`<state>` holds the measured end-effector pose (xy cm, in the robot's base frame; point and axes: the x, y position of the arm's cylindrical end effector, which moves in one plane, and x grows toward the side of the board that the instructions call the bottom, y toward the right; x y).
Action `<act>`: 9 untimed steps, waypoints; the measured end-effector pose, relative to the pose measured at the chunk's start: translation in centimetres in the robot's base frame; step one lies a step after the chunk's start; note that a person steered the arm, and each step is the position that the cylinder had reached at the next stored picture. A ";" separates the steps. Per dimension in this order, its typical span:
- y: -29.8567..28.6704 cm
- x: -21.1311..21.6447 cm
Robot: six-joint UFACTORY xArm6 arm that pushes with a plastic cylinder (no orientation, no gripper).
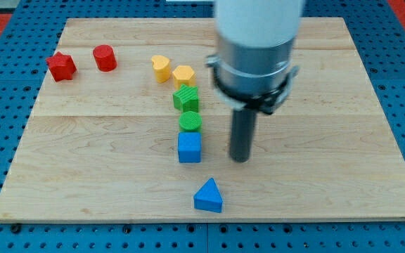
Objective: Move the red star diagonally bottom left to the red circle
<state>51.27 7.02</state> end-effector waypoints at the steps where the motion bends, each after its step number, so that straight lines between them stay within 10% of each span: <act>1: 1.8 -6.0; 5: -23.4 -25.8; 9: -27.9 -22.0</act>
<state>29.27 -20.93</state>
